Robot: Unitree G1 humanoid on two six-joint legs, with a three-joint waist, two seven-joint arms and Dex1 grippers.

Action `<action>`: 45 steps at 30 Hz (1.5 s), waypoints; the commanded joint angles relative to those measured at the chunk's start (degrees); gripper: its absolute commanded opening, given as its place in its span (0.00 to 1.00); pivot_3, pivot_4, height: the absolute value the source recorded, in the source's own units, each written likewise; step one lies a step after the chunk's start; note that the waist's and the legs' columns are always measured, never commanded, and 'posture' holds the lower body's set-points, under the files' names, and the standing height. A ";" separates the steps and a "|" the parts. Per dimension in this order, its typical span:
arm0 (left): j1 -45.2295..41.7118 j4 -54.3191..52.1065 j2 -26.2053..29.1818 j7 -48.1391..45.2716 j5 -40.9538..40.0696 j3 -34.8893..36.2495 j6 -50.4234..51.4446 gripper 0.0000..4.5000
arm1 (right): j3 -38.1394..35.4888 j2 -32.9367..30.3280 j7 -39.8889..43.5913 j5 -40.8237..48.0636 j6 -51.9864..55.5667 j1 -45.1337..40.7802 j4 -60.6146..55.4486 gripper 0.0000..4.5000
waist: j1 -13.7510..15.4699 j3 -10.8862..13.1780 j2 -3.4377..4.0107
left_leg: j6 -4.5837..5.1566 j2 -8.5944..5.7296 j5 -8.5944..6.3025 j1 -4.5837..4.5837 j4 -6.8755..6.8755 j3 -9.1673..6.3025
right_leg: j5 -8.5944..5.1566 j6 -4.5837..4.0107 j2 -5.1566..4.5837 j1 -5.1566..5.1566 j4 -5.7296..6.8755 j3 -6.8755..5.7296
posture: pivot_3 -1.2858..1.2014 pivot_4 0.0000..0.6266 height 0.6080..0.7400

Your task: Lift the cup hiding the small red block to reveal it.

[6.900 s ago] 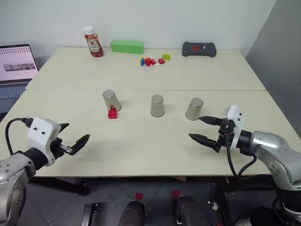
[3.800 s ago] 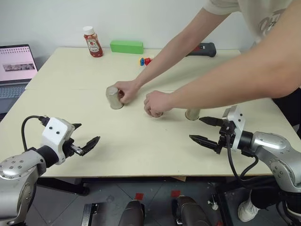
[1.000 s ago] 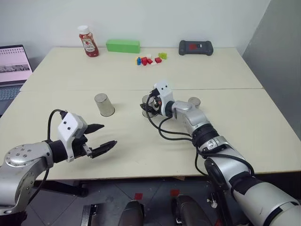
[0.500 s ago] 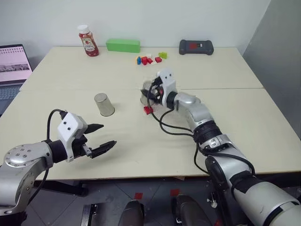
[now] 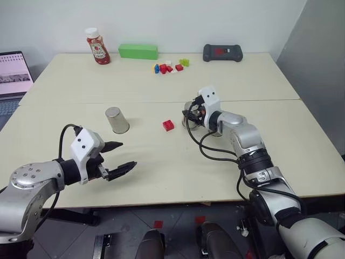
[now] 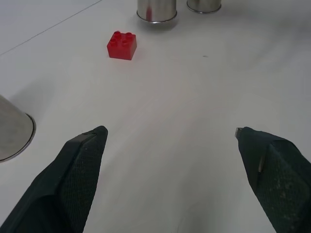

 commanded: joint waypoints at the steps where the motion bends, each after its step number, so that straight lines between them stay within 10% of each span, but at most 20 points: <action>1: -0.59 -0.34 1.01 -0.31 0.19 0.80 -1.16 1.00 | 0.83 0.26 -0.15 -1.00 -0.99 -0.62 0.01 0.57 | 0.04 0.00 0.00 | 0.00 0.00 0.00 0.00 0.00 0.00 | 0.00 0.00 0.00 0.00 0.00 0.00 | 0.52 0.24 1.00; 10: 0.39 -1.09 0.68 0.10 0.08 1.33 -1.00 1.00 | -0.82 0.72 -0.24 0.06 -2.18 -1.79 0.12 1.00 | 0.08 0.00 0.00 | 0.00 -0.01 0.00 -0.01 0.01 0.00 | 0.00 0.00 -0.01 0.01 -0.01 -0.01 | 0.52 0.24 1.00; 20: -0.89 -0.61 0.82 0.52 -0.23 1.22 -1.01 1.00 | -5.18 -3.99 4.76 7.62 0.74 0.07 -22.49 1.00 | 0.20 0.00 0.00 | 0.00 -0.01 0.00 -0.06 0.01 -0.03 | 0.00 0.00 -0.01 0.00 -0.03 -0.03 | 0.52 0.24 1.00; 29: 1.23 0.68 1.80 0.37 1.63 4.54 -3.50 1.00 | -4.85 -22.00 20.56 20.05 9.09 23.97 -53.85 1.00 | 1.36 -0.01 -0.01 | 0.00 -0.03 0.00 -0.09 0.05 -0.13 | -0.08 0.13 -0.07 0.06 -0.07 -0.10 | 0.52 0.24 1.00; 45: 1.25 3.14 1.81 -0.22 3.11 4.76 -6.42 1.00 | -8.33 -29.28 20.66 20.32 3.82 39.79 -54.15 1.00 | 1.18 -0.02 -0.04 | 0.02 0.00 0.01 0.12 0.12 0.10 | -0.07 0.34 0.00 0.15 -0.05 0.06 | 0.52 0.24 1.00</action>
